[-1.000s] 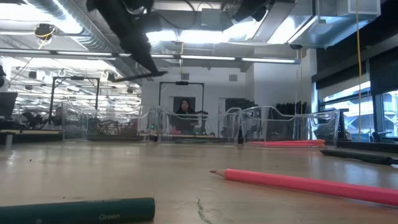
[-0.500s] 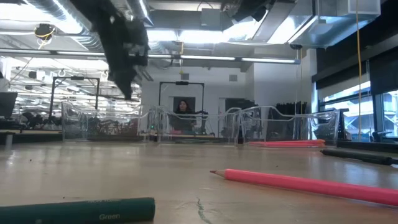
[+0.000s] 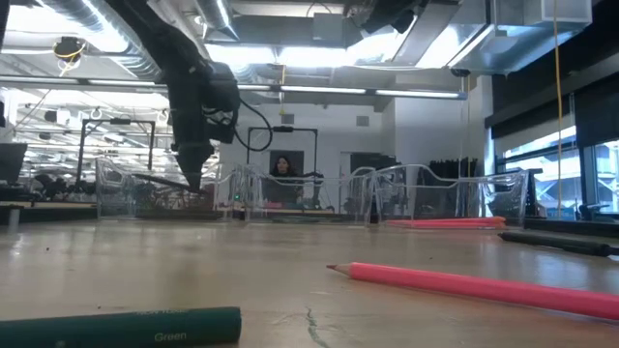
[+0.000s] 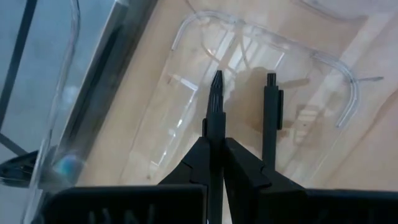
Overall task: Sort crayons/erasers/pens/pencils in bins
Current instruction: Put the black pen into the left transparent bin, then put the pink pencil into the right transparent bin
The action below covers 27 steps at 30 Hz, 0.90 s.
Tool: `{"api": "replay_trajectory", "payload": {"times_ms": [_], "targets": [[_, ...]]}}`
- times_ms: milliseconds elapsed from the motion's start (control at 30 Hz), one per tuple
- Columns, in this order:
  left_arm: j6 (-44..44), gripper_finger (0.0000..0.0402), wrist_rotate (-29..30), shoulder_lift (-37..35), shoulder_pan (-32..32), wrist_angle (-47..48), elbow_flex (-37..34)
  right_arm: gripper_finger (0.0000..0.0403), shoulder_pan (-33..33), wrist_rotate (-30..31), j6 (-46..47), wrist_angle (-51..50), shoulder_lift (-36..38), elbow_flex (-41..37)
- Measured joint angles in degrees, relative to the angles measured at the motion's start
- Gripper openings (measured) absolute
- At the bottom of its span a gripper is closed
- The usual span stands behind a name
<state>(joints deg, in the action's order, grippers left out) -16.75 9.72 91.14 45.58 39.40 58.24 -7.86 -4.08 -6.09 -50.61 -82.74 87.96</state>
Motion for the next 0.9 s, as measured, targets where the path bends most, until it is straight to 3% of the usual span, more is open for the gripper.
{"api": "replay_trajectory", "payload": {"times_ms": [267,400,600,733,900], "targets": [[1.10,0.0054,0.07,0.04,0.00,0.04,0.00,0.0056,0.02,0.02,0.04,0.00,0.00,0.00],[4.01,0.0076,3.80,0.04,0.00,0.23,0.00,0.0056,0.00,0.02,0.04,-0.02,0.00,0.00],[5.99,0.0078,4.20,-0.77,-0.33,1.98,0.00,0.0056,0.01,0.03,2.88,-1.22,0.00,0.00],[7.62,0.0076,4.17,-5.30,-3.06,3.72,0.00,0.0056,0.48,0.57,6.14,-9.32,0.23,0.00],[8.72,0.0076,3.78,-13.99,-8.82,3.73,0.00,0.0056,3.67,7.94,12.08,-17.78,0.24,-0.02]]}}
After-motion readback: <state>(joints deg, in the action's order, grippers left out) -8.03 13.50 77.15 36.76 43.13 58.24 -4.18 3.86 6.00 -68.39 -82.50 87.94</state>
